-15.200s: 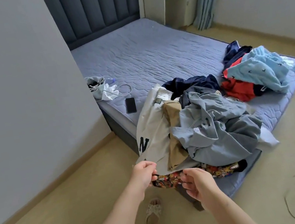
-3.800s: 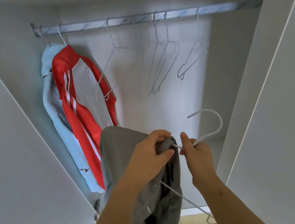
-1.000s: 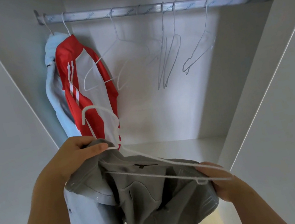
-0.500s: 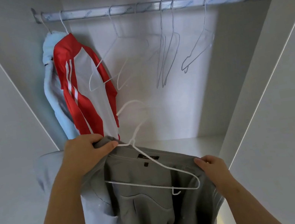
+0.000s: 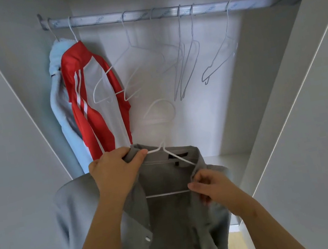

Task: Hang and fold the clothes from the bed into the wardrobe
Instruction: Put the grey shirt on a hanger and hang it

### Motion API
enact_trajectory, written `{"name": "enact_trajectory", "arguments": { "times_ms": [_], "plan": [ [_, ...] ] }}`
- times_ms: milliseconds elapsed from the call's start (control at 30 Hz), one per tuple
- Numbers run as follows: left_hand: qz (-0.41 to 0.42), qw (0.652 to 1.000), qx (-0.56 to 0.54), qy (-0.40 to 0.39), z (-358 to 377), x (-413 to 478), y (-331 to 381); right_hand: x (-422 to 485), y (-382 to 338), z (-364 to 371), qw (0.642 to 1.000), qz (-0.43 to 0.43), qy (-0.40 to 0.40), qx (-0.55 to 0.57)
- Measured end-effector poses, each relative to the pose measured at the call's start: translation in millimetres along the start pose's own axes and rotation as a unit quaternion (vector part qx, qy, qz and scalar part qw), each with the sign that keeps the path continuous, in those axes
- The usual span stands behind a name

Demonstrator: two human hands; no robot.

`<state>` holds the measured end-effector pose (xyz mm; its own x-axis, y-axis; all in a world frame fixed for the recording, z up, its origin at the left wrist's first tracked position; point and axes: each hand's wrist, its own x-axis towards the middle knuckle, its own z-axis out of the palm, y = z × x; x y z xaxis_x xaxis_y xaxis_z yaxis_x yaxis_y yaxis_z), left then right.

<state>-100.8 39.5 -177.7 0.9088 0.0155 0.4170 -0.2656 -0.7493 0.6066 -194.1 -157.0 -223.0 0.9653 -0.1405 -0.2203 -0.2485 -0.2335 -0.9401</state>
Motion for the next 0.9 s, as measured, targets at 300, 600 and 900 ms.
{"name": "enact_trajectory", "arguments": {
  "times_ms": [300,600,900],
  "plan": [
    [0.004,0.99,-0.131,-0.046,-15,-3,9,2,-17,-12,0.881,-0.1,0.383,-0.26],
    [0.088,0.982,-0.143,-0.087,-10,-5,22,3,-27,13,0.928,-0.068,0.273,-0.243],
    [0.176,0.984,-0.029,-0.016,-11,-2,18,8,-37,2,0.938,-0.043,0.285,-0.192]
  ]
}}
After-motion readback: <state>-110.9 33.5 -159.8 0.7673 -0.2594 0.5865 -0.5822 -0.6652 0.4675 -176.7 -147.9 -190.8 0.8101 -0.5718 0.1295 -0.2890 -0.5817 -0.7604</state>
